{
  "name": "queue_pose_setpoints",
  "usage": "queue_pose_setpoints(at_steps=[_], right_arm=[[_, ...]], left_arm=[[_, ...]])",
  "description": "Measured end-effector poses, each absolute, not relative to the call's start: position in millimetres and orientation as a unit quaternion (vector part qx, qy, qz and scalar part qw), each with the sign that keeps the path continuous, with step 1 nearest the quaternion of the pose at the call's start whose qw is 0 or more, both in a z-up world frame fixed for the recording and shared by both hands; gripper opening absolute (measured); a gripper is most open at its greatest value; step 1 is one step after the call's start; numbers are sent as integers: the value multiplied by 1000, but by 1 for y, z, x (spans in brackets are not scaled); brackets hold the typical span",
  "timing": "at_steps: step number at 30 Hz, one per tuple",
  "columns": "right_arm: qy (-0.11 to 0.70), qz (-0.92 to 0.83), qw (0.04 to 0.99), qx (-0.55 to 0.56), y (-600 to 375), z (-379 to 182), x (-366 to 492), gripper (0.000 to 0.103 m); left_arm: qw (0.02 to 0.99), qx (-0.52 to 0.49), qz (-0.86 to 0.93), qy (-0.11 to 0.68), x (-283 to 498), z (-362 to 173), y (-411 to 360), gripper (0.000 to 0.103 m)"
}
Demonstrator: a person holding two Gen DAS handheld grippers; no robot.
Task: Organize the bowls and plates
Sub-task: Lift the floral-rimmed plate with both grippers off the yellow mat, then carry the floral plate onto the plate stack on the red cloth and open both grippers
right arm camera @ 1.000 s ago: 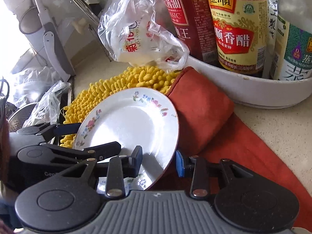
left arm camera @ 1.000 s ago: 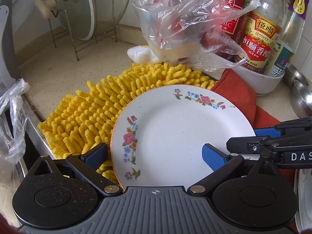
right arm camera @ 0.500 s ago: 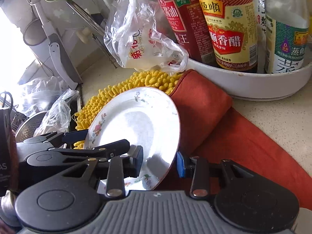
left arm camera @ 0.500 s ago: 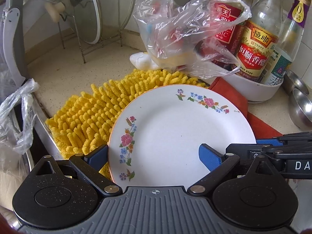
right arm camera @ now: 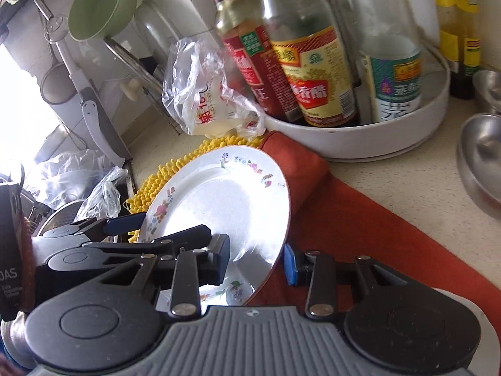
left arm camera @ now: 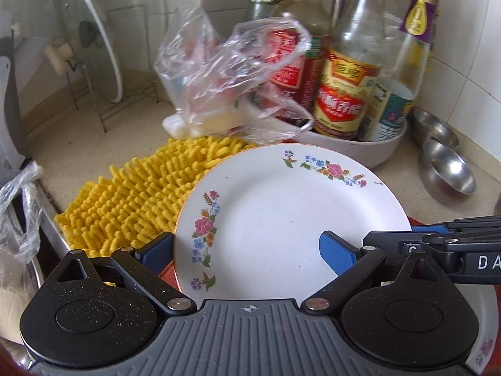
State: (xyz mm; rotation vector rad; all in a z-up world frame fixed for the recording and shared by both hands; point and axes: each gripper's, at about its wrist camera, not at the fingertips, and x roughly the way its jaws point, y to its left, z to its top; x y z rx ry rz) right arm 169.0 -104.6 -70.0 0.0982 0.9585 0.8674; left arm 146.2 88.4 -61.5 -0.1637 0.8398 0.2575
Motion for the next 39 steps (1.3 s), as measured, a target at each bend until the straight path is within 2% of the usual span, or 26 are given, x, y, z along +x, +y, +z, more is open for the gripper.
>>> queue_pose_setpoints(at_steps=[18,28,39], right_arm=[[431,319,838,103,-221,-61,128,37],[441,272,847,120,-276,-74,100,37],[452,245,851,105,-295,-94,84,37]], left_arm=[[916,-26,23,400,146,-52,-12,100],[909,-5,-29,415,137,-66,-67,100],[898,-3,-46,437,131,-89,-92,100]])
